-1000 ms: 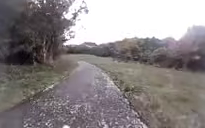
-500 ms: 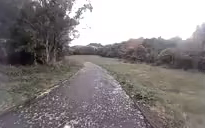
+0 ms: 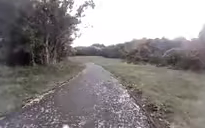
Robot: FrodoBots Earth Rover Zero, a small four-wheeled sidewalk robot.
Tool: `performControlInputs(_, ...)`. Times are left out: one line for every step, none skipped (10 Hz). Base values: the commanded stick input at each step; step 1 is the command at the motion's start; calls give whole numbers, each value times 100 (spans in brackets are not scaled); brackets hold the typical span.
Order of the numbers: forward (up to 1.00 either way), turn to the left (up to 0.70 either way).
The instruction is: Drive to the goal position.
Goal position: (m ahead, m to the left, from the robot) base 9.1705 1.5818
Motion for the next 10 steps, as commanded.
performControlInputs(70, 0)
performControlInputs(70, 0)
performControlInputs(70, 0)
performControlInputs(70, 0)
performControlInputs(70, 0)
performControlInputs(70, 0)
performControlInputs(70, 0)
performControlInputs(70, 0)
performControlInputs(70, 0)
performControlInputs(70, 0)
